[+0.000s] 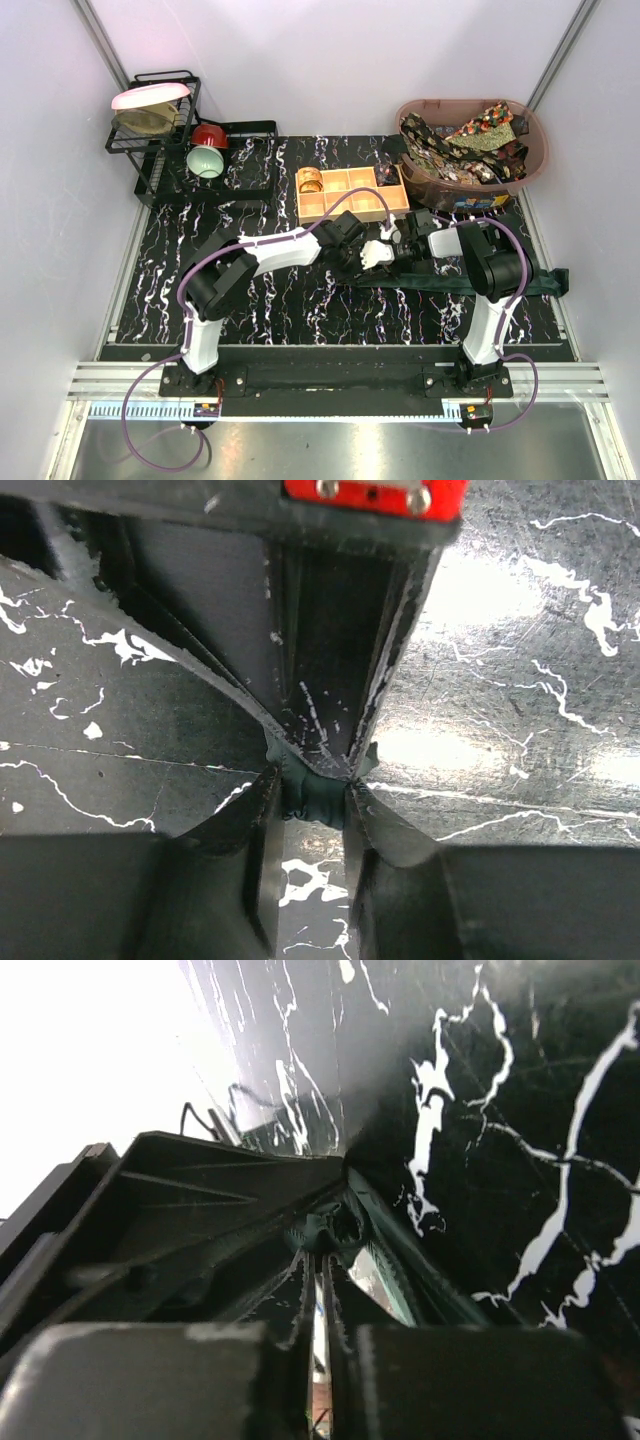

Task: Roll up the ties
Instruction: Roll the tie at the center of the board.

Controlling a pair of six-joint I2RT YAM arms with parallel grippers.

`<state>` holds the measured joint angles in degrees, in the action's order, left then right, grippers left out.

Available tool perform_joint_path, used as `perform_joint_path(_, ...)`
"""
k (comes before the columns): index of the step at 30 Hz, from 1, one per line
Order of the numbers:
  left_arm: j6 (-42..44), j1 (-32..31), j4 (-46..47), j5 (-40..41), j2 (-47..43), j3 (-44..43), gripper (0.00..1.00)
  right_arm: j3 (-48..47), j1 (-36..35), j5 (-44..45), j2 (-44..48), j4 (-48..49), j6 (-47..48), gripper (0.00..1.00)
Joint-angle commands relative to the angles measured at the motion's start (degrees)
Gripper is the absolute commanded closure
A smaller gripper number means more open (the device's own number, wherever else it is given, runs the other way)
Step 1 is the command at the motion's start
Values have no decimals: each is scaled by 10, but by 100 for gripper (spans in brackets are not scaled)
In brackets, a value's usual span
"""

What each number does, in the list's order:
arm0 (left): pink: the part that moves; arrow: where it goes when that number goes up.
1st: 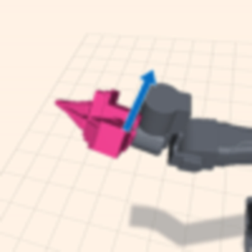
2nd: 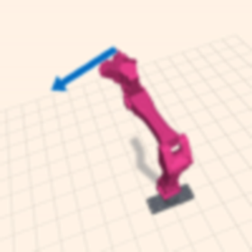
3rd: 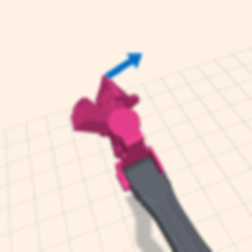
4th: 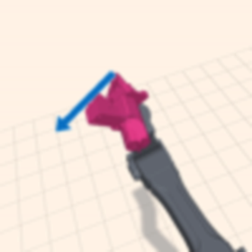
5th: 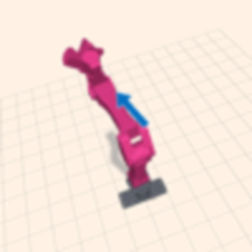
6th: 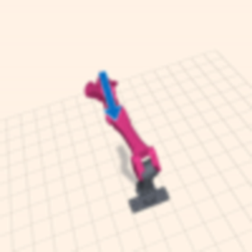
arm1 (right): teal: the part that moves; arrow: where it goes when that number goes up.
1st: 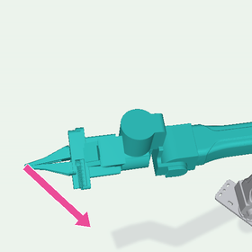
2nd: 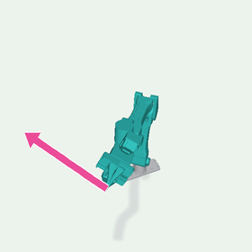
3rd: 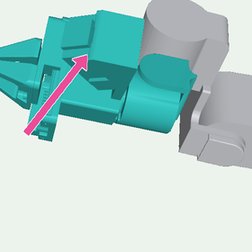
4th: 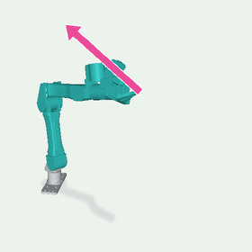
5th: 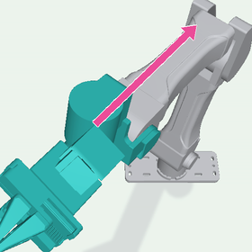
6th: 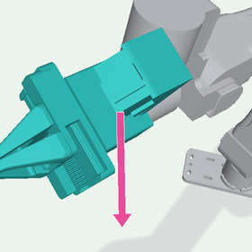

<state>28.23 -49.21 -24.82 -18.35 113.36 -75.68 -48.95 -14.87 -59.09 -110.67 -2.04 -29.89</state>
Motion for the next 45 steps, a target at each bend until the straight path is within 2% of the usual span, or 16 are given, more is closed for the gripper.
perform_joint_path(1,-13,4,-52,-5,20,32,61,-11,-9,43,-4,-51,37,100)
perform_joint_path(5,-27,38,36,-86,-23,99,39,-35,-3,74,-31,-124,69,100)
perform_joint_path(9,-38,65,211,-140,-69,173,27,-47,9,110,-44,-169,91,100)
perform_joint_path(11,-38,82,256,-169,-81,199,25,-49,12,120,-44,-180,100,100)
perform_joint_path(12,-36,87,309,-200,-84,227,23,-50,13,128,-43,-187,103,100)
perform_joint_path(16,-27,104,433,-258,-81,275,21,-55,18,127,-47,-204,111,100)
perform_joint_path(21,-53,103,522,-306,-32,266,23,-58,21,137,-54,-220,120,100)
perform_joint_path(31,-95,90,630,-314,26,268,34,-66,30,146,-71,-239,128,100)
perform_joint_path(35,-86,77,635,-310,29,269,40,-68,30,147,-77,-241,128,100)
perform_joint_path(38,-66,72,581,-304,20,254,55,-69,30,137,-75,-238,129,100)
perform_joint_path(39,-56,72,524,-292,17,248,60,-70,30,130,-74,-239,133,100)
perform_joint_path(40,-29,72,491,-283,6,236,69,-70,31,123,-72,-239,133,100)
perform_joint_path(41,-14,73,457,-276,1,230,70,-70,30,109,-65,-239,134,100)
perform_joint_path(42,1,72,389,-257,-4,222,71,-72,30,102,-61,-241,135,96)
perform_joint_path(44,38,69,328,-238,-16,201,72,-77,32,91,-43,-248,142,86)
perform_joint_path(45,52,68,257,-218,-19,190,73,-80,33,87,-35,-254,146,84)
